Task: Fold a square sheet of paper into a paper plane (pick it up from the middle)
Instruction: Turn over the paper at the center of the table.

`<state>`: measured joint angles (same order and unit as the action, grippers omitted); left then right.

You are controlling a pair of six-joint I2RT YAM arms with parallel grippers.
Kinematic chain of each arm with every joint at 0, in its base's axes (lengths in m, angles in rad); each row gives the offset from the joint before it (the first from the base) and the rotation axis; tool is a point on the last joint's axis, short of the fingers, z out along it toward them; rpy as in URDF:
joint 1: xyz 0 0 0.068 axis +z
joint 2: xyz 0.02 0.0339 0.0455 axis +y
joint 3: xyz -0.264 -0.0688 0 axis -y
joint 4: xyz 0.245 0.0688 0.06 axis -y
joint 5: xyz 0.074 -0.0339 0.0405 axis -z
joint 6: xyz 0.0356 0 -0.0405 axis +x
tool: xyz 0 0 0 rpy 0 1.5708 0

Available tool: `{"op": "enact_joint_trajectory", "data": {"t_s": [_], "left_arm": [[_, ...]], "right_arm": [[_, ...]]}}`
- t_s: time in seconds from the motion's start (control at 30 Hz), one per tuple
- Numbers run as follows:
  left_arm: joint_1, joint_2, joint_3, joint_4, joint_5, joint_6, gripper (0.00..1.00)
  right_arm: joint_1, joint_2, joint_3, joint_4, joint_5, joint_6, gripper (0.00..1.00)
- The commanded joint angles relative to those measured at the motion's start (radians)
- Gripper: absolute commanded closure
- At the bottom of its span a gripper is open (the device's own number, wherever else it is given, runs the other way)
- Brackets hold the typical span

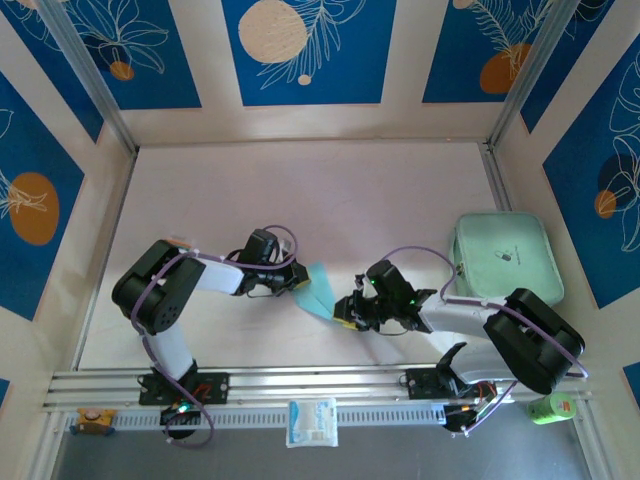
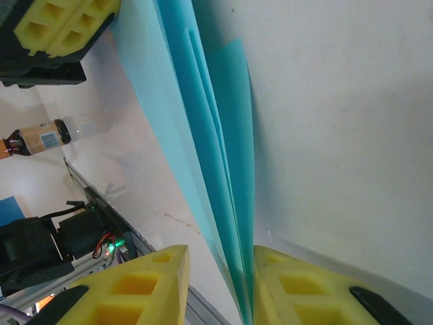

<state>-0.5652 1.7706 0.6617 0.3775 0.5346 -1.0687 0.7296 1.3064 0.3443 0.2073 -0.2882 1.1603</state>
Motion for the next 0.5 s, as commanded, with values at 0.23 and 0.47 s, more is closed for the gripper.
{"op": "enact_joint_trajectory", "data": {"t_s": [0.23, 0.47], "left_arm": [[0.008, 0.031, -0.026, -0.071, -0.019, -0.013, 0.98], [0.009, -0.012, -0.010, -0.076, -0.009, -0.002, 0.93]], "right_arm": [[-0.025, 0.021, -0.011, 0.028, -0.009, -0.030, 0.76], [-0.035, 0.027, -0.019, 0.053, -0.032, -0.030, 0.88]]}}
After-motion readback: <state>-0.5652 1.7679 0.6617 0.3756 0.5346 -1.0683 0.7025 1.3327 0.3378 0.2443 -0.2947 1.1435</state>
